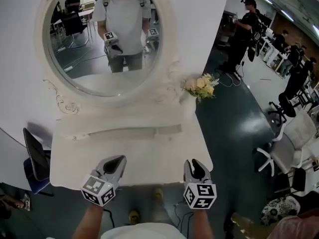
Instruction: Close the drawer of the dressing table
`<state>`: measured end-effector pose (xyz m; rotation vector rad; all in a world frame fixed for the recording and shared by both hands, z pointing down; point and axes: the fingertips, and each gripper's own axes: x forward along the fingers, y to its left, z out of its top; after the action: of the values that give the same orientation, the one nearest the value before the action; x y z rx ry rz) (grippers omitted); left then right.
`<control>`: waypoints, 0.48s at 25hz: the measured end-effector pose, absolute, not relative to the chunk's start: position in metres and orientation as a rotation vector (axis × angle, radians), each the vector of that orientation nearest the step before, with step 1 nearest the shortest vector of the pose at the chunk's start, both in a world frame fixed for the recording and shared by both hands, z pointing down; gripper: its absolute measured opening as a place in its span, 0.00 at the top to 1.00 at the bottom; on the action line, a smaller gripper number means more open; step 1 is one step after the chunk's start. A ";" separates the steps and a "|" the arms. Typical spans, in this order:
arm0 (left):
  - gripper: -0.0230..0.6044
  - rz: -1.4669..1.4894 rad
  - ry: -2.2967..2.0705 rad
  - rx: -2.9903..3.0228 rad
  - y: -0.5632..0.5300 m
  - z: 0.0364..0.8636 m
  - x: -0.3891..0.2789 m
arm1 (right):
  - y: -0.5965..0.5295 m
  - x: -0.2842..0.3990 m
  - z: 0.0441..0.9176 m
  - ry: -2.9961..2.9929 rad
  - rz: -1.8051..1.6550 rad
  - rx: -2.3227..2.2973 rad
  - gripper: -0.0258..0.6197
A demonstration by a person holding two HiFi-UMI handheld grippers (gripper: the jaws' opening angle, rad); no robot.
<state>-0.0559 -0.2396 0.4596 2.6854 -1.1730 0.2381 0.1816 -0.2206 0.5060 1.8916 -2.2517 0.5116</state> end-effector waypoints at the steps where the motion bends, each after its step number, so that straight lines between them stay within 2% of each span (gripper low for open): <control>1: 0.97 0.243 -1.175 2.678 -0.245 0.462 -0.053 | -0.228 0.182 0.509 -2.257 0.518 1.877 0.84; 12: 0.97 0.302 -1.204 2.575 -0.315 0.507 -0.039 | -0.307 0.171 0.560 -2.261 0.499 1.675 0.84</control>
<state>-0.0385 -0.3146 0.5070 2.5751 -1.2037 0.3017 0.1711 -0.3074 0.5597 1.6748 -2.2609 0.4991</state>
